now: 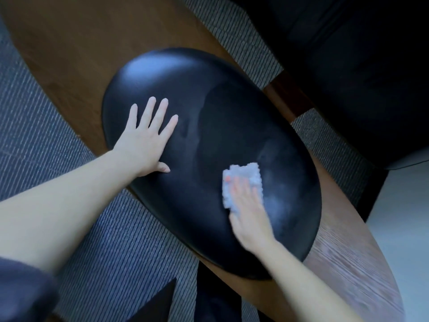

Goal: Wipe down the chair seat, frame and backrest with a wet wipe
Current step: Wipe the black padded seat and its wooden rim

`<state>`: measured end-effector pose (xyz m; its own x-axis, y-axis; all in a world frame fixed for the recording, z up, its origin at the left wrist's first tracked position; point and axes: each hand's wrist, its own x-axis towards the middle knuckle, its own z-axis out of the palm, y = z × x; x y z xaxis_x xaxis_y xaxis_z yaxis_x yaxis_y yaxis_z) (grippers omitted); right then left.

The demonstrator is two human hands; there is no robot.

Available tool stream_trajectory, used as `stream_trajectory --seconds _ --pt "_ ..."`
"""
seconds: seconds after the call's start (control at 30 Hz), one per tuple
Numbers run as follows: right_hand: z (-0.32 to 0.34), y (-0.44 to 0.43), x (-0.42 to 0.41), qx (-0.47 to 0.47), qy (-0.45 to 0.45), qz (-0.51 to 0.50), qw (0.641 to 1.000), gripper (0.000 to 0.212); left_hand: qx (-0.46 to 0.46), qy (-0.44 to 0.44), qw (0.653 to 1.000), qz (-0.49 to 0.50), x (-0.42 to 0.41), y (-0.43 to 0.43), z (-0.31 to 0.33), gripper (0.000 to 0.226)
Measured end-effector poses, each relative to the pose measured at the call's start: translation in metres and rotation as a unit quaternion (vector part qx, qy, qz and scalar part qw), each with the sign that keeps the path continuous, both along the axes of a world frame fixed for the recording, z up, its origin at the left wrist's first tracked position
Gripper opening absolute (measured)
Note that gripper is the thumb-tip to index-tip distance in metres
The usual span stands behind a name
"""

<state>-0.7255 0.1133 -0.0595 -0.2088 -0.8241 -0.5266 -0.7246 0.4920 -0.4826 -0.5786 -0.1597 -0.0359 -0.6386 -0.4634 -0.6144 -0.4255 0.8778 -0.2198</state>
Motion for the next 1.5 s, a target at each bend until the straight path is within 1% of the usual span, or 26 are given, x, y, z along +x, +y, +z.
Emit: stream_trajectory --seconds 0.07,0.13,0.17,0.2,0.27,0.3,0.33,0.4,0.47,0.5,0.53,0.57,0.63,0.67,0.7,0.8,0.87,0.93,1.0,1.07,1.13,1.2,1.27,1.4,1.47,1.5 --pt "-0.008 -0.026 -0.012 0.039 0.052 -0.086 0.994 0.068 0.001 0.0 1.0 0.001 0.002 0.003 0.001 0.123" --pt "-0.012 -0.065 0.004 0.039 0.05 -0.139 0.988 0.068 0.009 -0.008 1.0 0.005 0.001 0.004 0.001 0.125" --pt "-0.008 -0.077 0.015 0.031 0.021 -0.126 0.991 0.069 0.012 -0.013 1.0 0.009 -0.001 0.005 0.0 0.128" --pt "-0.003 -0.076 0.024 0.017 -0.01 -0.071 0.997 0.071 0.016 -0.019 1.0 0.014 -0.003 0.006 0.001 0.129" --pt "0.009 -0.036 0.029 -0.016 -0.017 0.079 0.997 0.073 0.019 -0.027 0.999 0.025 -0.006 0.009 0.003 0.13" --pt "0.016 -0.008 0.021 -0.024 -0.014 0.111 0.993 0.075 0.022 -0.027 0.999 0.029 -0.007 0.011 0.005 0.13" --pt "0.019 0.018 0.004 -0.033 -0.012 0.098 0.995 0.075 0.028 -0.028 0.999 0.033 -0.007 0.015 0.007 0.129" --pt "0.01 0.038 -0.038 0.003 0.025 -0.01 1.0 0.074 0.038 -0.029 0.998 0.03 -0.005 0.026 0.009 0.127" --pt "-0.008 0.005 -0.067 0.075 0.081 -0.132 0.985 0.068 0.041 -0.029 0.998 0.021 -0.002 0.04 0.009 0.125" --pt "-0.016 -0.022 -0.07 0.079 0.07 -0.21 0.972 0.067 0.042 -0.03 0.998 0.02 0.0 0.046 0.009 0.125" --pt "-0.019 -0.048 -0.063 0.067 0.034 -0.247 0.966 0.068 0.038 -0.027 0.999 0.02 0.0 0.051 0.008 0.124" --pt "-0.018 -0.066 -0.051 0.046 -0.004 -0.217 0.975 0.068 0.034 -0.024 0.999 0.021 -0.001 0.053 0.007 0.125" --pt "-0.006 -0.063 -0.019 0.014 -0.035 -0.033 0.999 0.068 0.041 -0.039 0.998 0.04 -0.003 0.054 0.01 0.126" --pt "-0.001 -0.045 -0.015 0.0 -0.041 0.042 0.998 0.07 0.051 -0.043 0.996 0.06 -0.006 0.054 0.011 0.128" --pt "0.005 -0.024 -0.021 -0.004 -0.037 0.074 0.997 0.073 0.065 -0.043 0.993 0.087 -0.01 0.055 0.012 0.129" --pt "0.0 0.018 -0.074 0.02 0.028 0.039 0.999 0.076 0.12 -0.041 0.982 0.14 -0.033 0.078 0.013 0.133" --pt "-0.014 -0.007 -0.108 0.053 0.096 -0.02 0.994 0.072 0.129 -0.048 0.979 0.153 -0.051 0.104 0.006 0.135" --pt "-0.031 -0.06 -0.125 0.054 0.105 -0.092 0.989 0.07 0.115 -0.067 0.974 0.182 -0.065 0.123 -0.004 0.139" --pt "-0.04 -0.101 -0.115 0.008 0.028 -0.039 0.999 0.073 0.094 -0.072 0.972 0.205 -0.072 0.13 -0.013 0.143" --pt "-0.037 -0.095 -0.088 -0.029 -0.023 0.132 0.991 0.075 0.083 -0.06 0.974 0.204 -0.069 0.13 -0.015 0.144" --pt "-0.029 -0.062 -0.078 -0.042 -0.038 0.223 0.973 0.076 0.078 -0.028 0.979 0.185 -0.059 0.129 -0.013 0.138" --pt "-0.027 -0.045 -0.087 -0.057 -0.035 0.195 0.979 0.074 0.074 0.014 0.981 0.179 -0.046 0.128 -0.01 0.131" --pt "-0.031 -0.066 -0.094 -0.047 -0.003 0.136 0.99 0.071 0.045 0.048 0.977 0.203 -0.035 0.127 -0.008 0.13" --pt "-0.039 -0.163 -0.073 -0.048 0.022 0.032 0.998 0.071 -0.019 0.083 0.937 0.338 -0.015 0.119 -0.009 0.137" --pt "-0.04 -0.186 -0.052 -0.089 0.009 0.09 0.992 0.071 -0.033 0.085 0.922 0.377 -0.008 0.116 -0.011 0.14" --pt "-0.039 -0.185 -0.04 -0.13 -0.005 0.178 0.975 0.072 -0.035 0.09 0.92 0.38 -0.004 0.114 -0.013 0.141"
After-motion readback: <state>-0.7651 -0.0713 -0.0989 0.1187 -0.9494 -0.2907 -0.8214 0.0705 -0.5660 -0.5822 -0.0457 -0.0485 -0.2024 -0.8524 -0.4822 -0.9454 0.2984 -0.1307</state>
